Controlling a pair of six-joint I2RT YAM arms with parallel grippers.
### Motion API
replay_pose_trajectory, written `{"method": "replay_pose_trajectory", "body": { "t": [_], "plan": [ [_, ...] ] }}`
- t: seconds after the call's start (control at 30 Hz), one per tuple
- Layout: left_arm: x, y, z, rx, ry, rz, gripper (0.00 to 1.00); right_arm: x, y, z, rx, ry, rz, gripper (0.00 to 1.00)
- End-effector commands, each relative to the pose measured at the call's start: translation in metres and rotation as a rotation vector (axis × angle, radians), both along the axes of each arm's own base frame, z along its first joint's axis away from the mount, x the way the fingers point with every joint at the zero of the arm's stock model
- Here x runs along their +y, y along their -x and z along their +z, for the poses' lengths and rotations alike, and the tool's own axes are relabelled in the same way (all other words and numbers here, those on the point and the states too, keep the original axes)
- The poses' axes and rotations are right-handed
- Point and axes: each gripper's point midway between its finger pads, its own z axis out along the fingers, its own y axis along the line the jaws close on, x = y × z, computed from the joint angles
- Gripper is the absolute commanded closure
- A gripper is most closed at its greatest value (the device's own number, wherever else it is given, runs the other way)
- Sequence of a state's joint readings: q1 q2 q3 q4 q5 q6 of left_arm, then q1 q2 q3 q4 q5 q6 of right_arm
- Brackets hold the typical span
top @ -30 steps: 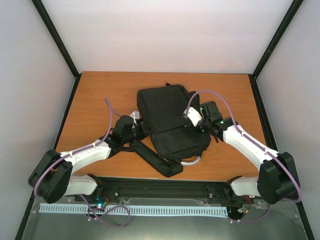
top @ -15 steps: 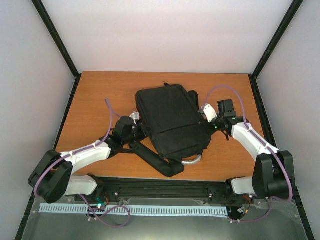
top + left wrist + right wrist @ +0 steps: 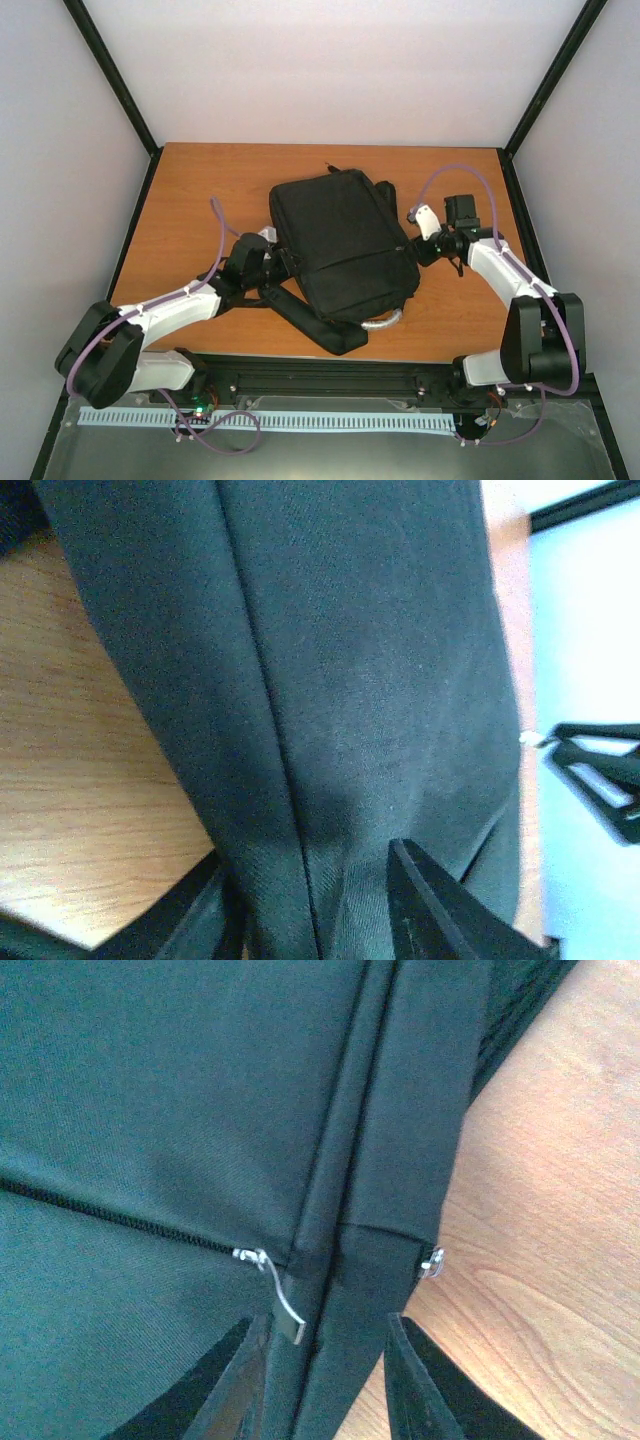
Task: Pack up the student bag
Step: Zip the student bag at the center of the board, then reset both arms
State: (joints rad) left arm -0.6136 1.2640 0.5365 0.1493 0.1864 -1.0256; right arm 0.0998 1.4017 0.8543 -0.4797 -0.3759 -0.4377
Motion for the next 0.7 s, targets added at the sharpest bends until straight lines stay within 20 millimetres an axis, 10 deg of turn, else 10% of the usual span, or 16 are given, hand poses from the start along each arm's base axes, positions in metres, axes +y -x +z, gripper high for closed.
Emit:
{"method": "replay_pose_trajectory", "body": {
  "t": [0.0, 0.3, 0.5, 0.67],
  "plan": [
    [0.013, -0.007, 0.019, -0.059, -0.135, 0.008, 0.51, 0.004, -0.004, 0.048, -0.06, -0.075, -0.015, 0.61],
    [0.059, -0.011, 0.053, -0.123, -0.544, -0.029, 0.21, -0.007, 0.014, 0.108, -0.184, -0.055, -0.068, 0.4],
    [0.075, -0.007, 0.082, -0.142, -0.699, -0.098, 0.15, -0.032, 0.016, 0.151, -0.335, -0.025, -0.24, 0.03],
    [0.088, -0.005, 0.105, -0.183, -0.798, -0.126, 0.14, -0.051, 0.02, 0.195, -0.481, -0.083, -0.406, 0.0]
  ]
}}
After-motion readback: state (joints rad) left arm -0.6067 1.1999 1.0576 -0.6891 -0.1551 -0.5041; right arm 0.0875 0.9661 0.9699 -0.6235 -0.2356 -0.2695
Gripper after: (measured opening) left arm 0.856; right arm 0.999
